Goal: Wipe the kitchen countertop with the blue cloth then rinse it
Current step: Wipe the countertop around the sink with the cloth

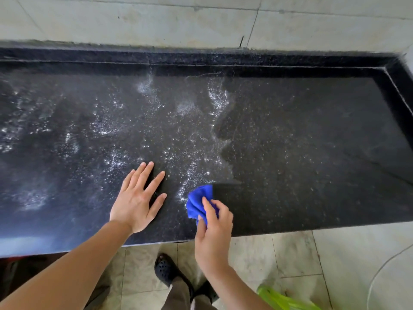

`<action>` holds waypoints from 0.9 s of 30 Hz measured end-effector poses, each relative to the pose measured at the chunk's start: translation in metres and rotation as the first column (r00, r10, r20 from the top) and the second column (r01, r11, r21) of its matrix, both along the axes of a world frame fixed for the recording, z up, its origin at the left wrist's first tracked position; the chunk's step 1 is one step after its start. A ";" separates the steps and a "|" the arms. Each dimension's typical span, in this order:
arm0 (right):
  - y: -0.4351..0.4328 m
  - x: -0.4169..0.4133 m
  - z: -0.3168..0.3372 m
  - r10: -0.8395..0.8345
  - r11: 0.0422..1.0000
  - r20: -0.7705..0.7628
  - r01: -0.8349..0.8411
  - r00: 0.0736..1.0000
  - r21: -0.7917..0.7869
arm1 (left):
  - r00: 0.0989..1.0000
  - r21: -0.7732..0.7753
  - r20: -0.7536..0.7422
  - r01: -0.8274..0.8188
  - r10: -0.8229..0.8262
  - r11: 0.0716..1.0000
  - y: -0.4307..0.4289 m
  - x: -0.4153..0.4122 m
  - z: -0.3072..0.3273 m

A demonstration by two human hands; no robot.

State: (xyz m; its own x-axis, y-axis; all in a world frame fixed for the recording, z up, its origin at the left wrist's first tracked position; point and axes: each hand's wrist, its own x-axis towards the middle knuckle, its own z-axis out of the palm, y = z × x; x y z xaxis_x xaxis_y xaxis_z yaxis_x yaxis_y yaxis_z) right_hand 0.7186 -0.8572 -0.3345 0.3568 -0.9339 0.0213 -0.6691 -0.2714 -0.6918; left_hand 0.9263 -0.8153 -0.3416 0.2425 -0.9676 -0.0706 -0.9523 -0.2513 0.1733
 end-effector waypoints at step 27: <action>-0.231 0.009 0.020 -0.333 0.933 -0.202 0.353 0.921 0.068 | 0.995 -0.072 0.009 -0.098 0.098 0.993 -0.022 0.088 0.007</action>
